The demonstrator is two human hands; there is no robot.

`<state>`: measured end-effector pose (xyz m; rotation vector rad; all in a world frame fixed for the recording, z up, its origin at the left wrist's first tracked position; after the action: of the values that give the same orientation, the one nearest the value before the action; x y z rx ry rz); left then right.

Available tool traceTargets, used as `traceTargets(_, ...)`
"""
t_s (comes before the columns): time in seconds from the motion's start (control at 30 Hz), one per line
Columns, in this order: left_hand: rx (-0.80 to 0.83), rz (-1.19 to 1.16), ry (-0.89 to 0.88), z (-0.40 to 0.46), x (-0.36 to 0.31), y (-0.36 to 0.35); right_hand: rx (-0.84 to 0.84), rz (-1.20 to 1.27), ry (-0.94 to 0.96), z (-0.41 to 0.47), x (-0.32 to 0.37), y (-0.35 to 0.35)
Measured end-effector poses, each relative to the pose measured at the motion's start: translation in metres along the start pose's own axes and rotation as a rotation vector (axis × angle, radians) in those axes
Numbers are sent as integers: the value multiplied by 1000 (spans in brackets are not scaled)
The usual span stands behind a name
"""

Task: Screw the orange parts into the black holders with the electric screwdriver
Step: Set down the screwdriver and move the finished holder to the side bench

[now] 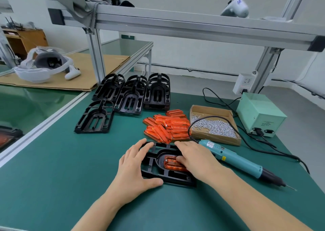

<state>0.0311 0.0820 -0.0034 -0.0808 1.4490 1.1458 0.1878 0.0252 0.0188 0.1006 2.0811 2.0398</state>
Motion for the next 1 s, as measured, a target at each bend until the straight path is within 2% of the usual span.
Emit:
traceTargets(0.23,17,-11,14,0,6,-1,8,164,-27,1,-8,-4)
traceTargets(0.33,-7,-25,31,-2,10,3,44,408,-70,1,-14,-4)
traceTargets(0.43,-51,-83,85,-4,16,10,14,566,-90,2,-15,1)
traceTargets(0.63,-340,-415,208,-13,27,35,-110,766,-131,15,5,16)
traceTargets(0.77,-439,-739,279,-18,37,47,-164,822,-78,33,41,27)
traceTargets(1.0,-594,-879,254,-28,49,89,-114,802,5,64,111,27)
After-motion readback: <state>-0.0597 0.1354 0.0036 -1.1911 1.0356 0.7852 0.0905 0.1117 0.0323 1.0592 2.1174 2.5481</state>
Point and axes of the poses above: each hand's wrist, its own z-axis towards the middle knuckle, its own y-axis out of the back of the hand, x = y × z, the point moved 7 cm from there along z, towards the middle knuckle, and after that the axes turned 11 degrees about -z, right-handed, at the moved point
